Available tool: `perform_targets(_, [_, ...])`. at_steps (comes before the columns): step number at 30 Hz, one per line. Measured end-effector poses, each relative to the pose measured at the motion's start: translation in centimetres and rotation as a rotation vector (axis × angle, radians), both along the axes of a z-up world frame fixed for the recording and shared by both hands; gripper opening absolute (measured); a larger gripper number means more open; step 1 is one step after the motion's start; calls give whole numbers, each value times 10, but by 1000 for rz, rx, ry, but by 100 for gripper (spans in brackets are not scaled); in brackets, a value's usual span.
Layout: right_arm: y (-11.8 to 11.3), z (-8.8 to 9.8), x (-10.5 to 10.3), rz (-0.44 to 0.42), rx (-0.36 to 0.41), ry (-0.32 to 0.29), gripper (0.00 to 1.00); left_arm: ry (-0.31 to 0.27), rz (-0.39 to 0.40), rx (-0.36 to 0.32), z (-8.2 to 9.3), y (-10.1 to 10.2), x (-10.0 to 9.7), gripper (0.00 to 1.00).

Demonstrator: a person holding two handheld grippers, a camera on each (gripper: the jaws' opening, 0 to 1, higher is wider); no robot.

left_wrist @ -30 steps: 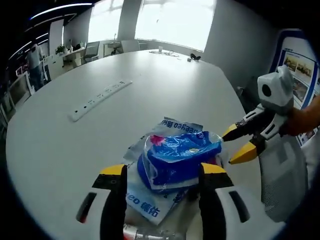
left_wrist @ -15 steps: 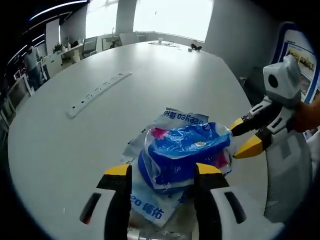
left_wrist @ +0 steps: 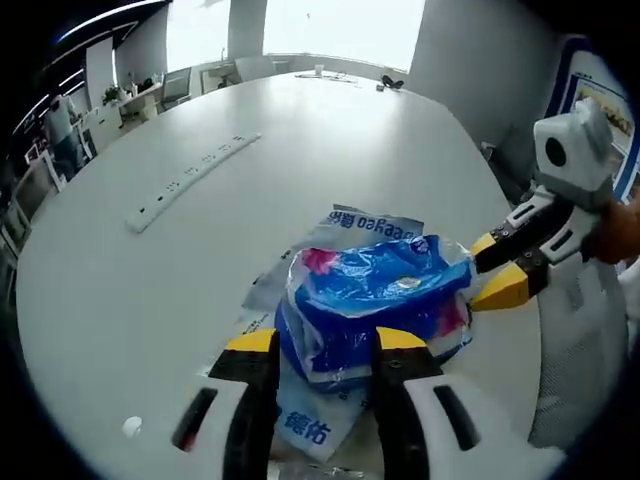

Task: Arrange the tabletop items into an orderly group along one side of the table until the central work area is clear of visible clutter.

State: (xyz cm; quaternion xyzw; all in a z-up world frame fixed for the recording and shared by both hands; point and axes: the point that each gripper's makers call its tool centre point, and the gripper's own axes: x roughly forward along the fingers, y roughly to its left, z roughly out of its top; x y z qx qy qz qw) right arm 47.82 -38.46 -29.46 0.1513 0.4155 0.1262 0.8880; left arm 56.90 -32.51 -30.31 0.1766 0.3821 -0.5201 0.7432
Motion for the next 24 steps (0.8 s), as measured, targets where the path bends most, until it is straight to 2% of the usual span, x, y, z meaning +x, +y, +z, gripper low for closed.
perform_targets(5, [-1, 0, -1, -6, 4, 0, 14, 0, -7, 21, -4, 2, -3, 30])
perform_targets(12, [-5, 0, -2, -19, 11, -2, 7, -33, -14, 41, -4, 4, 0, 11])
perform_targets(16, [-6, 1, -1, -26, 14, -6, 6, -34, -28, 51, -4, 5, -2, 10])
perform_targets(24, [-7, 3, -1, -15, -3, -10, 1, -14, -27, 30, -1, 5, -5, 6])
